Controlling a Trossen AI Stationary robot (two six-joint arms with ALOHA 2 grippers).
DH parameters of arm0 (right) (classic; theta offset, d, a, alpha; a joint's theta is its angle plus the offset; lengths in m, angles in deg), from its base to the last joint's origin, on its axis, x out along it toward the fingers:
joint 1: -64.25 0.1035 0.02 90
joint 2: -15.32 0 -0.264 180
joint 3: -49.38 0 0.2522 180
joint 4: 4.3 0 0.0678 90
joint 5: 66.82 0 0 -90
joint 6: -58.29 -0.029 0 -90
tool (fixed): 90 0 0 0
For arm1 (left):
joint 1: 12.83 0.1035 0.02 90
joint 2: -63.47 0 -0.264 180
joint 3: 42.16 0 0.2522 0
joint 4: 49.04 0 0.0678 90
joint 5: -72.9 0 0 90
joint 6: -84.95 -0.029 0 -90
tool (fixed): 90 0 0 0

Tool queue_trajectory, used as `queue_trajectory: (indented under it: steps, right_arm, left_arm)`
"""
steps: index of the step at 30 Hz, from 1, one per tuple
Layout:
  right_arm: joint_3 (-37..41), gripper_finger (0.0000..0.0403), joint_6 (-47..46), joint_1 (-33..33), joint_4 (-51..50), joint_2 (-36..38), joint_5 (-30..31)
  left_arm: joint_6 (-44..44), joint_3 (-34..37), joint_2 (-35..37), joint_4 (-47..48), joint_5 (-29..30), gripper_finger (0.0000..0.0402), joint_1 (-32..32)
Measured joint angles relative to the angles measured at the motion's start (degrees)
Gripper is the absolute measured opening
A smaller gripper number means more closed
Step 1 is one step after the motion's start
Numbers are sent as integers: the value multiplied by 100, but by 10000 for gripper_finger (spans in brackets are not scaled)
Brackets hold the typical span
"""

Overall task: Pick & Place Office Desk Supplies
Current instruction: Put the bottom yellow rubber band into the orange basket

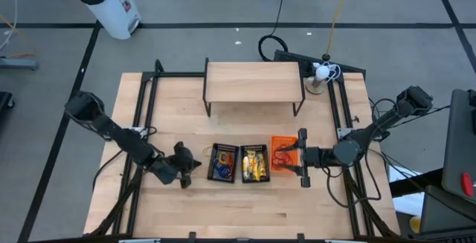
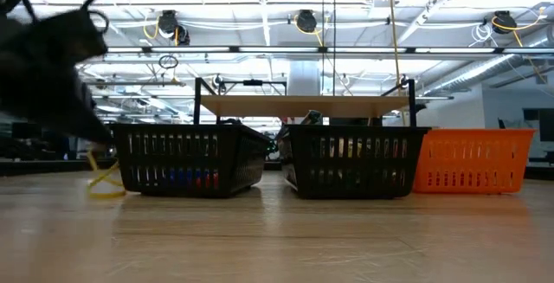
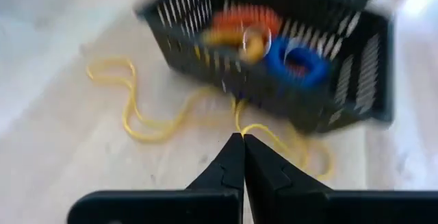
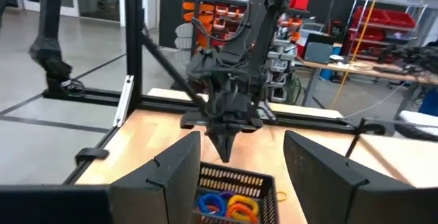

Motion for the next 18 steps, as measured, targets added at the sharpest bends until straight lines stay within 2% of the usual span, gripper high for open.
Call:
queue_trajectory:
  steps: [6,10,15,18]
  right_arm:
    - [2,199,182,-178,145,0,-2]
    - [2,199,165,-269,62,0,-2]
    - [2,199,-189,-374,-57,-3,-5]
    - [2,199,-299,-449,-49,-17,-2]
  left_arm:
    - [-862,-148,1065,-246,671,0,0]
    - [-1815,-662,1572,-284,1080,0,0]
    - [-3283,-1620,1709,-290,1483,0,0]
    - [-3799,-2145,1637,-295,1528,0,0]
